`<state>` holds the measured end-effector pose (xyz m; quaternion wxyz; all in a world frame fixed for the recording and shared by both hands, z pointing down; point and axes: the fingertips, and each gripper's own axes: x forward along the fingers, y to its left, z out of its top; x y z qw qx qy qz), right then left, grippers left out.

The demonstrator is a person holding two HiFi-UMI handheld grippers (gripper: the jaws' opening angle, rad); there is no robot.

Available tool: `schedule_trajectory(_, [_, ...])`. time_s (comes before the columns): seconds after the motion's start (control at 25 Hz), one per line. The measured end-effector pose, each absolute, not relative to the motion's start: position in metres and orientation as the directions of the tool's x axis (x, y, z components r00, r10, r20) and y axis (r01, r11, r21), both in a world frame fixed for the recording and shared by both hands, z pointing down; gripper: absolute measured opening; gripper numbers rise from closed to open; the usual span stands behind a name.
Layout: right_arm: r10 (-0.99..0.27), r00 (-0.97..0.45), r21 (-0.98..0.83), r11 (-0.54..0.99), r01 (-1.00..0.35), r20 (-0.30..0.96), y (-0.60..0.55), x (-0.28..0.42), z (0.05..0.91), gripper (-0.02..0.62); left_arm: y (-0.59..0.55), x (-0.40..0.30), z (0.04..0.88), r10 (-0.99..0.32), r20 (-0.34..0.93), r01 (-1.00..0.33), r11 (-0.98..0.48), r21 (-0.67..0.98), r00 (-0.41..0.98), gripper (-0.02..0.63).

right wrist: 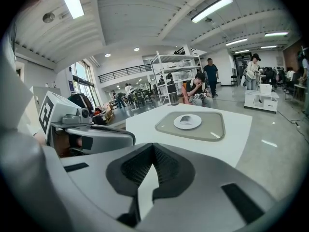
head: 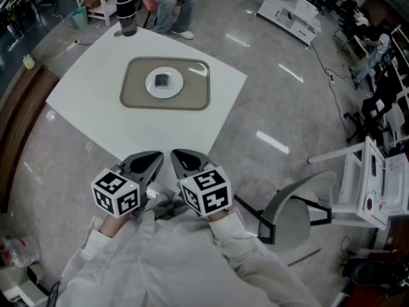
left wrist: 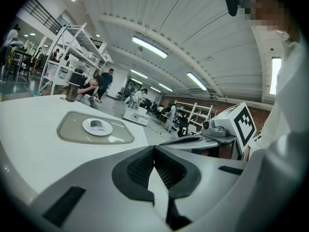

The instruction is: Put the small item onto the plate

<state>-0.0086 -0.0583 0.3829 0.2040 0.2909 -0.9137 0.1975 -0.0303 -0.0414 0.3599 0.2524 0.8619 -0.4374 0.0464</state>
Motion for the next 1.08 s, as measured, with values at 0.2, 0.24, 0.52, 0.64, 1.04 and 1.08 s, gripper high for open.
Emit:
schedule_trajectory(0.2, [-0.462, -0.748, -0.234, 0.753, -0.614, 0.476, -0.057, -0.006, 0.38, 0.014, -0.042, -0.031, 0.363, -0.731, 0.314, -0.787, -0.492, 0.373, 0.606, 0.009])
schedule_trajectory(0.24, [-0.462, -0.748, -0.233, 0.754, -0.614, 0.477, -0.057, -0.004, 0.38, 0.014, -0.042, -0.029, 0.363, -0.729, 0.318, -0.788, -0.494, 0.368, 0.606, 0.009])
schedule_trajectory(0.52, [-0.452, -0.755, -0.234, 0.763, -0.603, 0.476, -0.058, -0.002, 0.38, 0.014, -0.045, -0.022, 0.364, -0.718, 0.322, -0.78, -0.508, 0.366, 0.618, 0.009])
schedule_trajectory(0.64, [-0.449, -0.754, -0.23, 0.765, -0.601, 0.479, -0.057, -0.001, 0.381, 0.014, -0.045, -0.02, 0.363, -0.714, 0.323, -0.778, -0.512, 0.364, 0.621, 0.009])
schedule_trajectory(1.04, [-0.453, -0.748, -0.23, 0.759, -0.609, 0.485, -0.06, 0.012, 0.379, 0.014, -0.045, -0.011, 0.363, -0.7, 0.337, -0.769, -0.501, 0.396, 0.63, 0.009])
schedule_trajectory(1.08, [-0.452, -0.749, -0.232, 0.759, -0.608, 0.485, -0.06, 0.012, 0.379, 0.014, -0.045, -0.011, 0.362, -0.699, 0.338, -0.769, -0.501, 0.397, 0.63, 0.009])
